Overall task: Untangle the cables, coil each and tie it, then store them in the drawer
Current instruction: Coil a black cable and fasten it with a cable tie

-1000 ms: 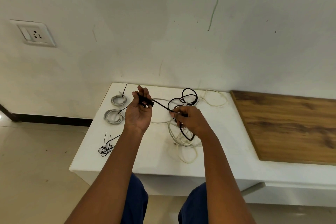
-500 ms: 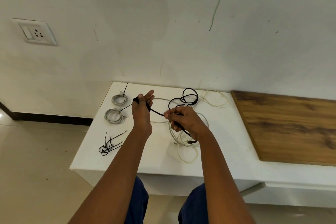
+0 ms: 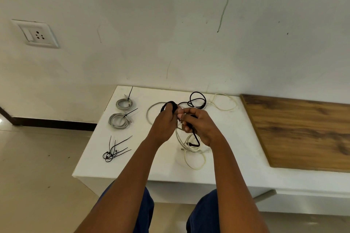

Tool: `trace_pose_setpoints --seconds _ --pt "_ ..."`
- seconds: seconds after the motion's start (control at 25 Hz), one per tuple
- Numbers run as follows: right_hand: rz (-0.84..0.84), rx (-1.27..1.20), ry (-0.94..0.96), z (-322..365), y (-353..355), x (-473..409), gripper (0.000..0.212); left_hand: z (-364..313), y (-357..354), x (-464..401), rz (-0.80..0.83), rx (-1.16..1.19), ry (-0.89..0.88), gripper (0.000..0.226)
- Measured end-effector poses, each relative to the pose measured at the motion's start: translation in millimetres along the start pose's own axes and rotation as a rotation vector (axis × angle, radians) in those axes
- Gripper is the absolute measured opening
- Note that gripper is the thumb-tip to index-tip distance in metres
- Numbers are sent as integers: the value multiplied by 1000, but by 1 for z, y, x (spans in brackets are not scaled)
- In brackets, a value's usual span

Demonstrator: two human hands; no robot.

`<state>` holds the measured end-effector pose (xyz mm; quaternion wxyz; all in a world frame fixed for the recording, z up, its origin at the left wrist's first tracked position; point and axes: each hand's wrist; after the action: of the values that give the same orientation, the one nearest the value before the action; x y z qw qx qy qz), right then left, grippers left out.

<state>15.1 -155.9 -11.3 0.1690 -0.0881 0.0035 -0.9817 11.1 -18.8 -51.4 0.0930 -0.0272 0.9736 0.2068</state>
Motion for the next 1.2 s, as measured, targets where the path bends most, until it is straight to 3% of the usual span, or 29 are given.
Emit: trace_pose_setpoints --seconds 0.12,0.24,0.52,0.68,0.92,1.2 --pt "-1 18 -36 -1 3 1 13 -1 3 1 90 -25 39 19" --pt "-41 81 -70 -2 8 1 20 1 8 3 74 -181 39 23" --pt "-168 492 64 -9 18 -4 6 3 13 3 54 -345 69 30" --pt "-315 616 230 -12 20 -8 9 -2 12 4 200 -120 183 37" --pt "-381 571 354 -12 14 -11 9 -15 19 5 419 311 374 39" --pt "-303 384 310 -8 5 -11 12 -21 30 2 394 1047 431 28"
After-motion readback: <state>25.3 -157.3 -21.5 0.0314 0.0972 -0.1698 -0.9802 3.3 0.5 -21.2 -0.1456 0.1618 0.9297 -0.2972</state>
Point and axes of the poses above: each hand's wrist, its own x-axis away from the middle knuckle, its own y-axis out of the back of the hand, z = x × y, and after that the axes turned 1 degree about -x, right-handed
